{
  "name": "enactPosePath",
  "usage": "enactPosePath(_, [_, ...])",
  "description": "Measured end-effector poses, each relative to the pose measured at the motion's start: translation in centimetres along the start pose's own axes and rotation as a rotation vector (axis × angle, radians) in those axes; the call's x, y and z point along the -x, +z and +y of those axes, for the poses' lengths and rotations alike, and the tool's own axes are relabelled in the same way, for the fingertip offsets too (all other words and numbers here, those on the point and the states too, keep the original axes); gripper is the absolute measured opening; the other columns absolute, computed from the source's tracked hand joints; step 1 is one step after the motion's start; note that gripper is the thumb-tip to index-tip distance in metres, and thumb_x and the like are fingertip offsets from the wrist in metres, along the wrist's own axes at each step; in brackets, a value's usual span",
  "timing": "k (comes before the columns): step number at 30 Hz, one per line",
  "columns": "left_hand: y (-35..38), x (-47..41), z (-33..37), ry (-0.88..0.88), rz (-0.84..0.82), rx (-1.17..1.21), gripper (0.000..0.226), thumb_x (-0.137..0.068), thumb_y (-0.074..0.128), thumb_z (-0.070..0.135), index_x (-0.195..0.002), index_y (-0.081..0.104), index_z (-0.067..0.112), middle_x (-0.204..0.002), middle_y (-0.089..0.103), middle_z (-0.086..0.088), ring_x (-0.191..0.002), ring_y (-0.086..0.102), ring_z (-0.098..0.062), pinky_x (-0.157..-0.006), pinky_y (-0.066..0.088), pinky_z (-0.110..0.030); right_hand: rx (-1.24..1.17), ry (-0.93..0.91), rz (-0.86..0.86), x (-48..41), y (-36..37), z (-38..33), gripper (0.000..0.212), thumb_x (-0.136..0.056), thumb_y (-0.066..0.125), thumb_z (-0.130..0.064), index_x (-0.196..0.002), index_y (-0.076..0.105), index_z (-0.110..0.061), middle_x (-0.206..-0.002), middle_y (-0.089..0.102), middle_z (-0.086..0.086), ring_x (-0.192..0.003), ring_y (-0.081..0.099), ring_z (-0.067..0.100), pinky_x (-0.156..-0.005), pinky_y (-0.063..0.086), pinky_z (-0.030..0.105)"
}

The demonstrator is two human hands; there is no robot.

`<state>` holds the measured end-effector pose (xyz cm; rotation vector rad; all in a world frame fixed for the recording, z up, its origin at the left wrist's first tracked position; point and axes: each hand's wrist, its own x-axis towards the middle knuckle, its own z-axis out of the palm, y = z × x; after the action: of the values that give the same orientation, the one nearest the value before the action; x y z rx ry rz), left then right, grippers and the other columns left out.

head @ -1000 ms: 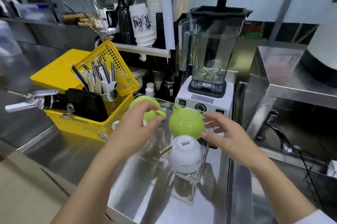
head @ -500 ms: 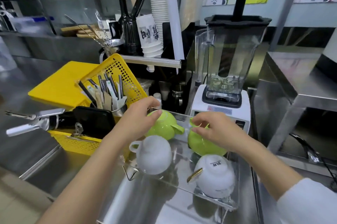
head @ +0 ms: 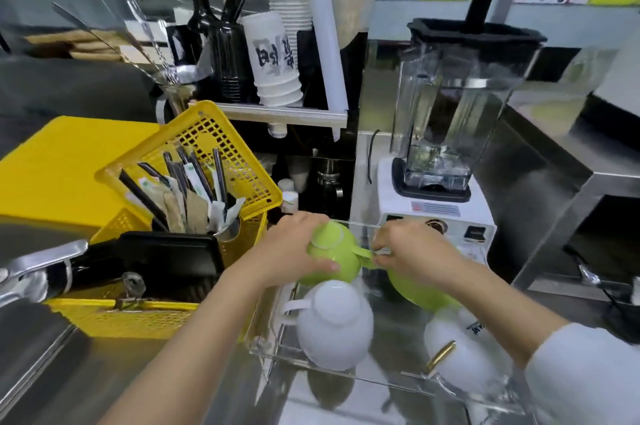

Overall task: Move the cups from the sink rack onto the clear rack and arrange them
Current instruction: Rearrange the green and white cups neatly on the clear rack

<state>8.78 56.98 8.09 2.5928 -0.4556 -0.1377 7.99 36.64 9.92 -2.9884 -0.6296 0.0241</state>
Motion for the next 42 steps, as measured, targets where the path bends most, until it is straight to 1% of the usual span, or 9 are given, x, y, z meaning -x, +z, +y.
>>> enactPosePath(5, [0.3, -0.3, -0.8, 0.034, -0.039, 0.056, 0.088, -0.072, 0.069, 0.050, -0.142, 0.020, 0.032, -0.154, 0.020, 0.002, -0.140, 0.016, -0.017, -0.112, 0.019, -0.039, 0.016, 0.027, -0.066, -0.8, 0.0, -0.3, 0.018, -0.083, 0.061, -0.030, -0.092, 0.070, -0.016, -0.104, 0.066, 0.009, -0.096, 0.057, 0.032, -0.078, 0.049, 0.040])
enactPosePath(10, [0.4, 0.0, -1.2, 0.039, -0.018, 0.087, 0.080, -0.075, 0.065, 0.051, -0.141, 0.024, 0.032, -0.147, 0.029, 0.004, -0.134, 0.022, -0.017, -0.109, 0.024, -0.039, 0.026, 0.038, -0.046, -1.5, 0.1, -0.3, 0.017, -0.079, 0.061, -0.026, -0.083, 0.068, -0.010, -0.089, 0.067, 0.012, -0.087, 0.057, 0.032, -0.072, 0.050, 0.042])
enactPosePath(18, [-0.4, 0.4, -1.4, 0.031, -0.050, 0.072, 0.077, -0.077, 0.063, 0.051, -0.141, 0.023, 0.033, -0.147, 0.029, 0.007, -0.134, 0.024, -0.018, -0.110, 0.025, -0.041, -0.026, 0.026, -0.020, -1.9, 0.4, 0.4, 0.023, -0.081, 0.062, -0.034, -0.095, 0.070, -0.018, -0.100, 0.069, 0.004, -0.092, 0.058, 0.025, -0.077, 0.048, 0.038])
enactPosePath(23, [-0.9, 0.4, -0.6, 0.056, 0.015, 0.047, 0.069, -0.081, 0.059, 0.051, -0.139, 0.029, 0.031, -0.144, 0.033, 0.005, -0.135, 0.022, -0.017, -0.111, 0.022, -0.040, -0.174, 0.077, 0.047, -0.9, -0.4, 1.5, 0.038, -0.083, 0.060, -0.041, -0.114, 0.060, -0.020, -0.118, 0.061, -0.001, -0.106, 0.054, 0.021, -0.095, 0.041, 0.038])
enactPosePath(28, [-1.5, -0.7, 1.5, 0.139, 0.071, 0.055, 0.062, -0.082, 0.054, 0.054, -0.136, 0.034, 0.032, -0.142, 0.038, 0.008, -0.134, 0.029, -0.015, -0.109, 0.028, -0.036, -0.253, 0.177, 0.116, 0.8, -2.0, 3.9, 0.031, -0.083, 0.062, -0.038, -0.107, 0.063, -0.019, -0.097, 0.061, -0.003, -0.089, 0.055, 0.019, -0.079, 0.045, 0.033])
enactPosePath(32, [-0.5, -2.4, 3.8, 0.202, 0.023, 0.048, 0.054, -0.083, 0.054, 0.052, -0.132, 0.040, 0.031, -0.139, 0.043, 0.007, -0.129, 0.037, -0.015, -0.106, 0.033, -0.035, -0.338, 0.293, 0.156, 1.8, -2.1, 5.8, 0.022, -0.083, 0.064, -0.030, -0.099, 0.066, -0.015, -0.089, 0.064, 0.000, -0.082, 0.057, 0.019, -0.076, 0.045, 0.032])
enactPosePath(35, [0.4, -4.4, 5.5, 0.277, -0.023, -0.054, 0.041, -0.091, 0.050, 0.035, -0.130, 0.044, 0.024, -0.136, 0.048, 0.000, -0.125, 0.042, -0.019, -0.103, 0.035, -0.034, -0.422, 0.332, 0.103, 2.5, -1.6, 6.6, 0.026, -0.081, 0.066, -0.035, -0.098, 0.066, -0.016, -0.091, 0.066, -0.001, -0.084, 0.058, 0.017, -0.077, 0.046, 0.029])
enactPosePath(38, [1.3, -6.3, 6.6, 0.340, -0.081, -0.273, 0.036, -0.092, 0.045, 0.022, -0.128, 0.046, 0.021, -0.127, 0.053, -0.008, -0.117, 0.046, -0.028, -0.097, 0.038, -0.042, -0.437, 0.322, 0.025, 3.2, -0.9, 6.7, 0.033, -0.079, 0.064, -0.043, -0.101, 0.063, -0.018, -0.096, 0.066, 0.004, -0.086, 0.058, 0.020, -0.080, 0.046, 0.033])
enactPosePath(42, [2.7, -7.9, 7.1, 0.375, -0.134, -0.456, 0.028, -0.091, 0.046, 0.021, -0.118, 0.051, 0.019, -0.113, 0.056, -0.010, -0.107, 0.051, -0.032, -0.086, 0.042, -0.043, -0.515, 0.273, 0.005, 4.0, -0.6, 6.4, 0.046, -0.073, 0.065, -0.052, -0.103, 0.058, -0.018, -0.105, 0.064, 0.005, -0.097, 0.058, 0.020, -0.089, 0.048, 0.041])
